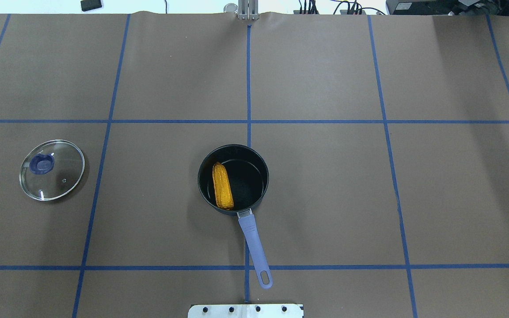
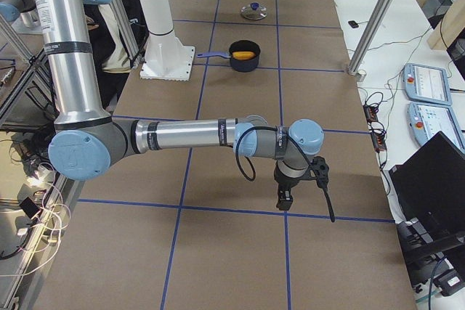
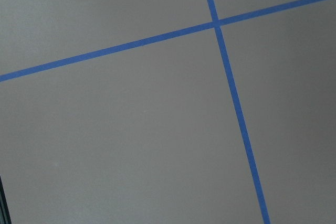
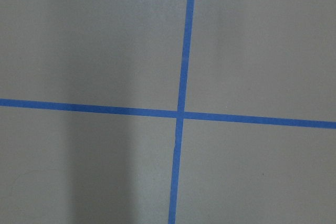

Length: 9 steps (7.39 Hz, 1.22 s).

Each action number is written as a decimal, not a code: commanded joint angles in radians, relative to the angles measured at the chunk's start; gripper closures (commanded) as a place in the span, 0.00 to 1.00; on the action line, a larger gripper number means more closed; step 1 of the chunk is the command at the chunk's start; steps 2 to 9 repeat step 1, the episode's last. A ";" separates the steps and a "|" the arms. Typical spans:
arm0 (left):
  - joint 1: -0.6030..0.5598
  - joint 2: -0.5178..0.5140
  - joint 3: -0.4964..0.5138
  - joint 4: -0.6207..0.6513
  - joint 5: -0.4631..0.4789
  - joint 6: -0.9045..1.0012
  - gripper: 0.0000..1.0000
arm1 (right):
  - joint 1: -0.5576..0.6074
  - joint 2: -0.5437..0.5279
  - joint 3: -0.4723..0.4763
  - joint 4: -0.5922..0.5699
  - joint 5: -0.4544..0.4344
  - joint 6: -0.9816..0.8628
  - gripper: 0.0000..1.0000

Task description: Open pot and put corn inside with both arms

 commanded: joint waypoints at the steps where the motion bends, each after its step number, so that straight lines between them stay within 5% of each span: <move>1: 0.000 0.000 0.001 0.000 0.000 0.000 0.02 | 0.005 0.000 0.002 -0.011 0.000 -0.002 0.00; 9: 0.000 0.000 0.001 0.000 0.000 0.000 0.02 | 0.005 0.000 0.002 -0.011 0.000 -0.002 0.00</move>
